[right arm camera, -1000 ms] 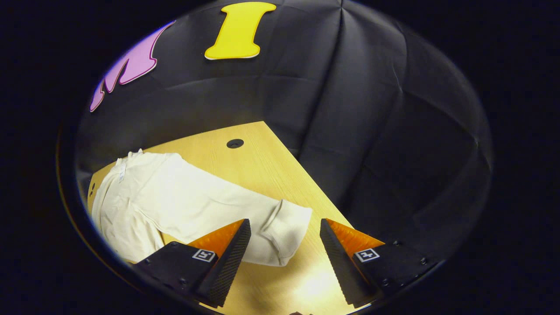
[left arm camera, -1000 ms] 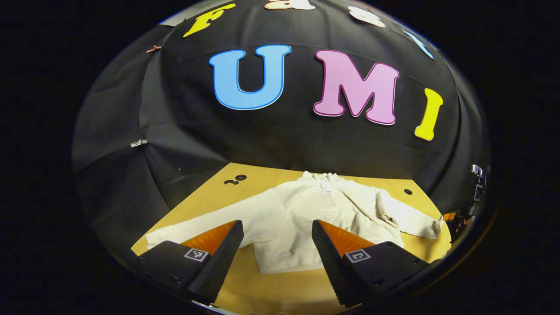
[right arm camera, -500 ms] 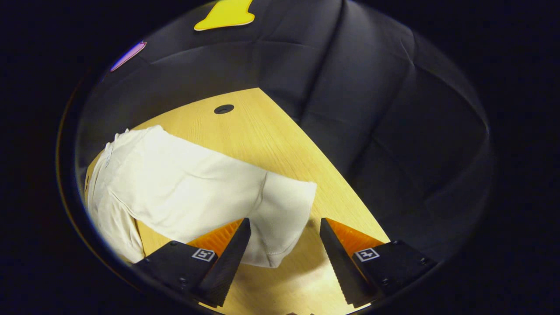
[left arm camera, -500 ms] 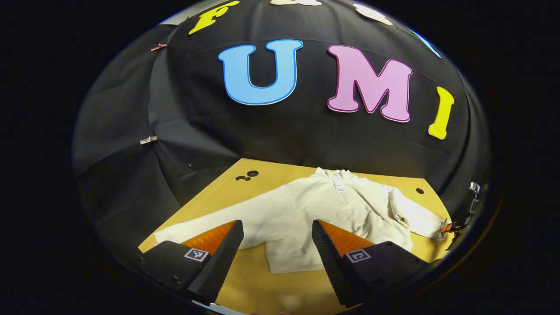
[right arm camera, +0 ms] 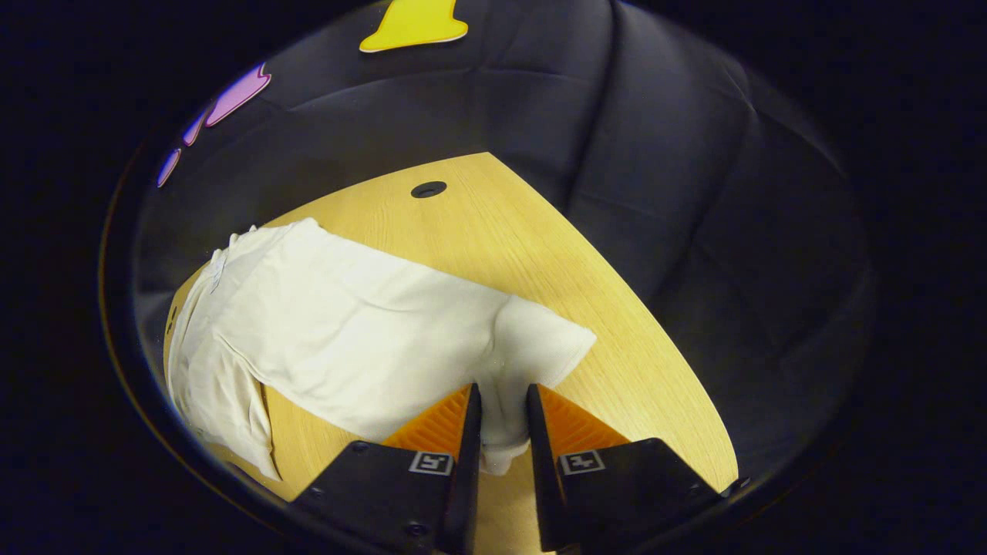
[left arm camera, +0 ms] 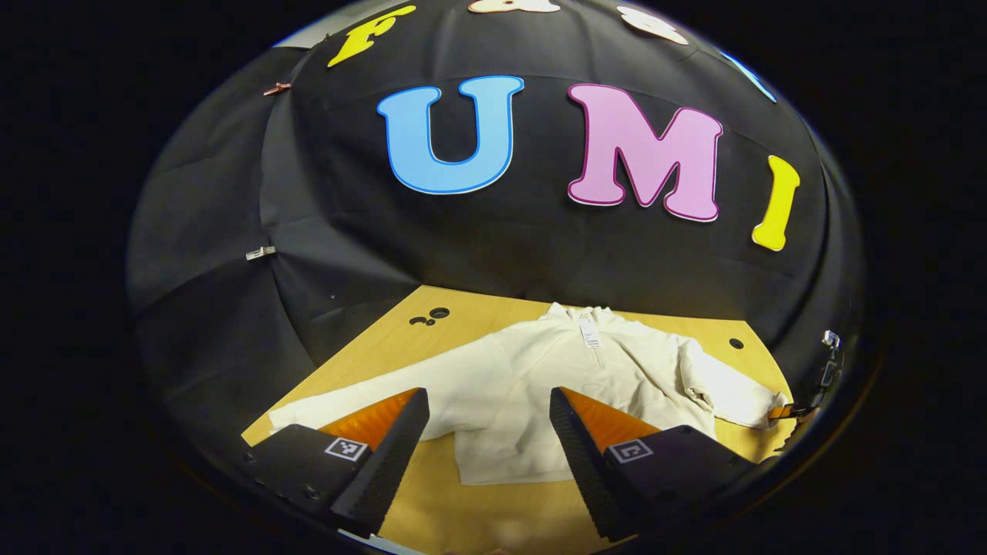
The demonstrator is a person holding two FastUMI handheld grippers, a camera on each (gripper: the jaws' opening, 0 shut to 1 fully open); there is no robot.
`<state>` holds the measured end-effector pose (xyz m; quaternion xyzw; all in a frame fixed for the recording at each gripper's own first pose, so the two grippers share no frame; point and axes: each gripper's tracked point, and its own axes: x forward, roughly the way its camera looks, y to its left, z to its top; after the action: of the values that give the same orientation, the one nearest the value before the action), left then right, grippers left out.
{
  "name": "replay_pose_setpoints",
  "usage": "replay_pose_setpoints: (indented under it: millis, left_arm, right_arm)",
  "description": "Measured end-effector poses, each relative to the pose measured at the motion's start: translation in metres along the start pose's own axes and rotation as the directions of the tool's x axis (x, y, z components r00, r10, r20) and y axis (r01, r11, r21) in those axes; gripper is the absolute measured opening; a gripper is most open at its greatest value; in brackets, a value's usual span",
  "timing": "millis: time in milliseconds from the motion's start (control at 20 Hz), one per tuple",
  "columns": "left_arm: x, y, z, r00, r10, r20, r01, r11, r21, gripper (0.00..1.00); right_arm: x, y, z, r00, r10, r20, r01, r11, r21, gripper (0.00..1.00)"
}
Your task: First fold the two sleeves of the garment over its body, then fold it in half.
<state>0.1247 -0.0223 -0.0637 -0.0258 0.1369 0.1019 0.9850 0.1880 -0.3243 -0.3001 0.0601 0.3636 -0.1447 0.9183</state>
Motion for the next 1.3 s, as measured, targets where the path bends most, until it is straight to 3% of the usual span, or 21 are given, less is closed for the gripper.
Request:
replay_pose_setpoints:
  millis: [100,150,200,250,400,650,1000,1150,1300]
  left_arm:
    - [-0.004,0.0,-0.001,1.0,0.001,-0.005,-0.001,1.0,-0.001,0.98]
    - [-0.006,0.002,0.0,1.0,0.003,-0.002,-0.003,1.0,0.0,0.98]
    - [-0.006,0.004,0.001,1.0,0.005,0.002,-0.005,1.0,0.001,0.98]
    - [-0.008,0.007,0.001,1.0,0.009,0.001,-0.009,1.0,0.001,0.98]
    - [-0.01,0.019,-0.002,1.0,0.019,-0.005,-0.019,1.0,-0.004,0.98]
    - [-0.014,0.042,0.001,0.999,0.034,0.013,-0.034,0.999,-0.036,0.98]
    - [-0.026,0.093,-0.01,0.996,0.086,0.023,-0.082,0.988,-0.129,0.98]
    - [-0.034,0.121,-0.021,0.992,0.127,0.016,-0.124,0.983,-0.136,0.98]
    - [-0.04,0.148,-0.027,0.987,0.159,0.011,-0.156,0.977,-0.142,0.97]
  right_arm:
    - [0.001,0.003,0.0,1.0,0.011,-0.001,-0.011,1.0,-0.012,0.26]
    - [-0.003,0.002,0.001,1.0,0.013,-0.01,-0.013,1.0,0.0,0.36]
    - [-0.003,0.003,0.003,1.0,0.014,-0.015,-0.013,1.0,0.021,0.16]
    - [-0.002,0.006,0.003,1.0,0.019,-0.021,-0.019,0.999,0.026,0.13]
    - [-0.016,0.014,0.023,0.999,0.025,0.028,-0.026,1.0,0.009,0.13]
    - [-0.056,0.061,0.098,0.982,0.092,0.164,-0.078,0.993,-0.09,0.12]
    - [-0.105,0.194,0.191,0.913,0.274,0.301,-0.217,0.954,-0.209,0.12]
    - [-0.121,0.264,0.208,0.878,0.354,0.322,-0.272,0.923,-0.273,0.12]
    - [-0.138,0.344,0.209,0.838,0.444,0.317,-0.318,0.87,-0.376,0.12]
